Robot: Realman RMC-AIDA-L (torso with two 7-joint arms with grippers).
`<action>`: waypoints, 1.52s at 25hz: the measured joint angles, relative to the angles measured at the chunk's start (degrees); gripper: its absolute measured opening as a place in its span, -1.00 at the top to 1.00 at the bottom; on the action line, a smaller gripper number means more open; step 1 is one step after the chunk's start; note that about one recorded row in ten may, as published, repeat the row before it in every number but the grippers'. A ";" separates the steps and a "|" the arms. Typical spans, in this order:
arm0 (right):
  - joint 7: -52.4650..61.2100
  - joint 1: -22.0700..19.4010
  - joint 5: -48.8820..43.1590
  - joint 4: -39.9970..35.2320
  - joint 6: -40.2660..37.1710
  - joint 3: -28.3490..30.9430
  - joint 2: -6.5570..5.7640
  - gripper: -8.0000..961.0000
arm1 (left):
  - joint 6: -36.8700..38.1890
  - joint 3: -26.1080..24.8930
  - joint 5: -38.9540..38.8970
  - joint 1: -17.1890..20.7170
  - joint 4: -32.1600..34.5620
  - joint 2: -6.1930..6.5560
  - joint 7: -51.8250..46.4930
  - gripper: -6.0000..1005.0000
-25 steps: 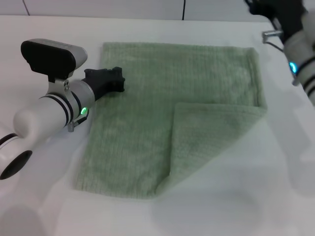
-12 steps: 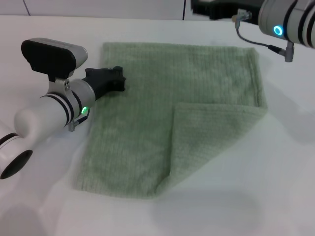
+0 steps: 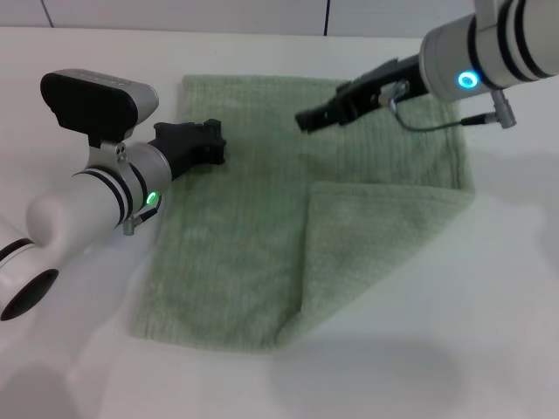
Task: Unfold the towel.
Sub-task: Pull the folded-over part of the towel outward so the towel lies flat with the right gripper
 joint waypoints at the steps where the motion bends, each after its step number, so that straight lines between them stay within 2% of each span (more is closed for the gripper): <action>1: -0.77 0.97 0.07 1.46 1.04 0.46 0.01 -0.64 | -0.01 0.01 0.00 0.12 -0.28 0.01 0.00 0.98; 7: -4.91 6.05 0.09 10.65 4.20 0.24 0.05 -0.64 | -0.02 0.03 0.00 0.35 -0.60 0.08 0.00 0.98; 12: -7.58 8.40 0.14 15.83 3.79 0.13 0.22 -0.64 | -0.02 0.02 0.00 0.35 -0.60 0.11 0.00 0.98; 19: -9.56 9.54 0.24 19.49 1.93 -0.03 0.38 -0.64 | 0.00 0.02 0.00 0.35 -0.59 0.11 0.00 0.98; 27: -10.20 11.03 0.45 23.17 -1.69 -3.10 0.71 -0.64 | 0.15 0.02 0.00 0.35 -0.69 0.10 0.00 0.98; 38: -10.38 11.72 1.86 24.50 -2.55 -5.05 0.78 -0.64 | 0.31 0.02 0.00 0.59 -1.20 0.10 0.01 0.98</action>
